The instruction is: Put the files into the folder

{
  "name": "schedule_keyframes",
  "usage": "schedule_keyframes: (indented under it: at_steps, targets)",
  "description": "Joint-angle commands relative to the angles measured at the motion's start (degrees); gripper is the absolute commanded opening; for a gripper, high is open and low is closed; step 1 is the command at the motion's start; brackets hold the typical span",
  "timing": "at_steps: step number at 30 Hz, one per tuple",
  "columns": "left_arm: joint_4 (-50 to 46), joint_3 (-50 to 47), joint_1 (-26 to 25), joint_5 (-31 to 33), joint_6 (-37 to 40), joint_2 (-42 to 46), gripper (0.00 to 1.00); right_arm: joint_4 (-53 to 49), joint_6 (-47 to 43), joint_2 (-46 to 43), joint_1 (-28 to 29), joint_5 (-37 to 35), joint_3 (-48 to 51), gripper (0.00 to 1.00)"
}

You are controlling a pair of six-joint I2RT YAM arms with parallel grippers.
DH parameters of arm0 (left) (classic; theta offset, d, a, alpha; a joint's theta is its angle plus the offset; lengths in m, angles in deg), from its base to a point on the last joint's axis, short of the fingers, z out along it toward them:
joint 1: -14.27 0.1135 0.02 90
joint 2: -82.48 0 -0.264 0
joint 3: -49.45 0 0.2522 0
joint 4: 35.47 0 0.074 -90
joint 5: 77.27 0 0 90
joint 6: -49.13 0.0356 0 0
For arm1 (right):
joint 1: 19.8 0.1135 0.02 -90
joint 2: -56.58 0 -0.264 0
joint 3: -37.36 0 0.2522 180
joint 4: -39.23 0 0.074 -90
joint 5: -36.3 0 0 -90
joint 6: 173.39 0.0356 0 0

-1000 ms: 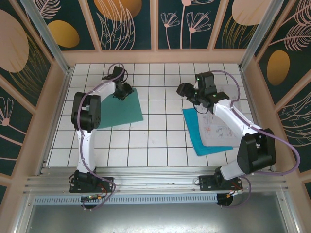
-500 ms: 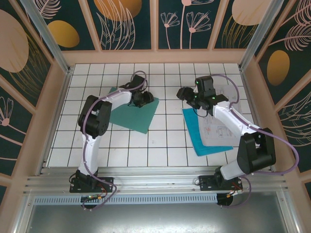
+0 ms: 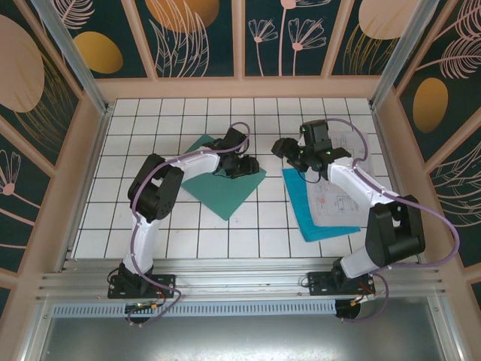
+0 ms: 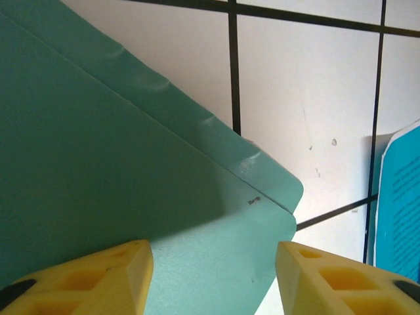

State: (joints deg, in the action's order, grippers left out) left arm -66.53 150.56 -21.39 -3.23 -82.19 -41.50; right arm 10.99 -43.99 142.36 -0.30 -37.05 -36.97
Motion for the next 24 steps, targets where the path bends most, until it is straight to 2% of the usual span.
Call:
schedule_keyframes:
  at_steps: [1, 4, 6, 8, 13, 15, 18, 24]
  targets:
    - [-6.4, 0.0, -0.5, 1.9, -0.1, 4.0, 0.61, 1.3, 0.1, 1.8, 0.2, 2.0, 0.9, 0.65]
    - [-9.5, 0.9, -0.1, 5.8, -1.6, 9.7, 0.74, 1.0, -0.8, 3.8, 0.3, 3.1, 0.0, 0.66]
    - [-10.2, -1.9, 1.6, 6.9, -3.7, 14.8, 0.77, 1.3, -1.0, 5.4, 0.3, 3.9, -0.4, 0.66]
    - [-9.1, -7.3, 4.6, 6.1, -6.5, 20.2, 0.78, 2.0, -0.9, 7.0, 0.6, 4.8, -0.7, 0.65]
    - [-6.2, -22.2, 16.3, 2.9, -11.0, 30.8, 0.78, 2.3, -1.1, 13.5, 2.4, 6.2, -4.7, 0.65]
    - [-5.2, -27.0, 20.4, 2.3, -12.4, 32.9, 0.78, 1.4, -1.2, 17.1, 3.1, 6.4, -7.5, 0.63]
    - [-1.5, -32.5, 24.0, 1.0, -14.2, 34.6, 0.78, 0.7, -0.7, 22.0, 3.5, 6.9, -11.5, 0.61]
    - [4.4, -37.8, 26.1, 0.3, -16.6, 33.0, 0.78, -1.5, -0.2, 30.6, 4.3, 7.0, -19.3, 0.59]
